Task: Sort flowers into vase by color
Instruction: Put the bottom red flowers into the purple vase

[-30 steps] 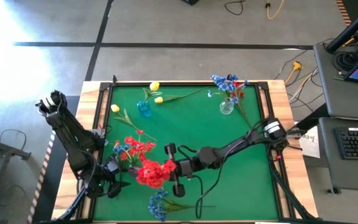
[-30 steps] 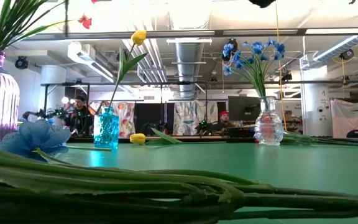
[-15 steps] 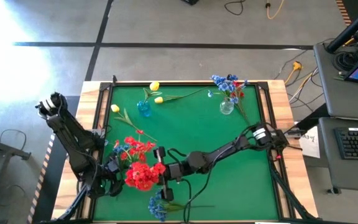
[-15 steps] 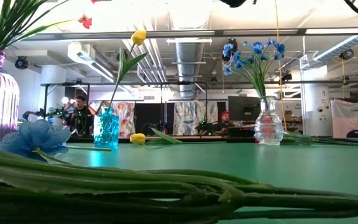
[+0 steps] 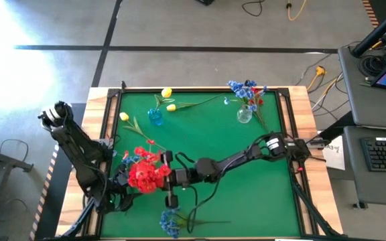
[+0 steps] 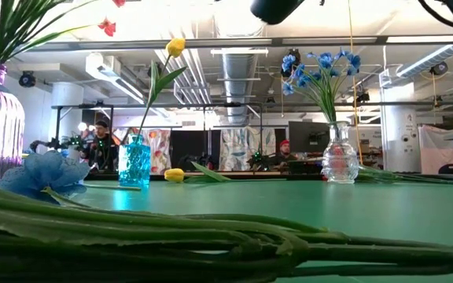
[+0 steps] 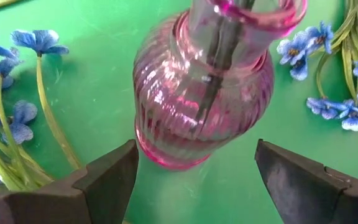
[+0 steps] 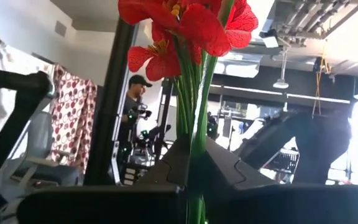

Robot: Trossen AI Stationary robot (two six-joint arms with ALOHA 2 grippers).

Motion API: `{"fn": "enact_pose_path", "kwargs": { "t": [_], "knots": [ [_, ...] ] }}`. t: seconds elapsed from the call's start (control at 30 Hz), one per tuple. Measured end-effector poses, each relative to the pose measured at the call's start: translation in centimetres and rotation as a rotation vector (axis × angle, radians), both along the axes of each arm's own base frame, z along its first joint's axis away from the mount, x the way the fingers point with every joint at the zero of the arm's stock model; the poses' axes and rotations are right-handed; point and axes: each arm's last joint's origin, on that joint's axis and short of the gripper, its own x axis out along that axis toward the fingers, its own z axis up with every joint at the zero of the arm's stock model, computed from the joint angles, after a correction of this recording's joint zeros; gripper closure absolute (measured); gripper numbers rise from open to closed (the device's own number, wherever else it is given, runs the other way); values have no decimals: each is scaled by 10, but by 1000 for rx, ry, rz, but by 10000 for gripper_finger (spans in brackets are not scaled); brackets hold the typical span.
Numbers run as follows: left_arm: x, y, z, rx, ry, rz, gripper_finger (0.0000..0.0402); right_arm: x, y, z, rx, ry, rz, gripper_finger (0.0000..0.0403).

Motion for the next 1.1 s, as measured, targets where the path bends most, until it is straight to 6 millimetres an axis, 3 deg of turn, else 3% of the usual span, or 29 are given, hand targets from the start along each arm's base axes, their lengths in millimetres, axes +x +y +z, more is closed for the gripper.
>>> {"fn": "enact_pose_path", "kwargs": {
  "t": [1.1],
  "knots": [
    [0, 0, 1, -11, -9, 1, 91, 8, -16, -4, 57, -9, -3, 385]
  ]
}}
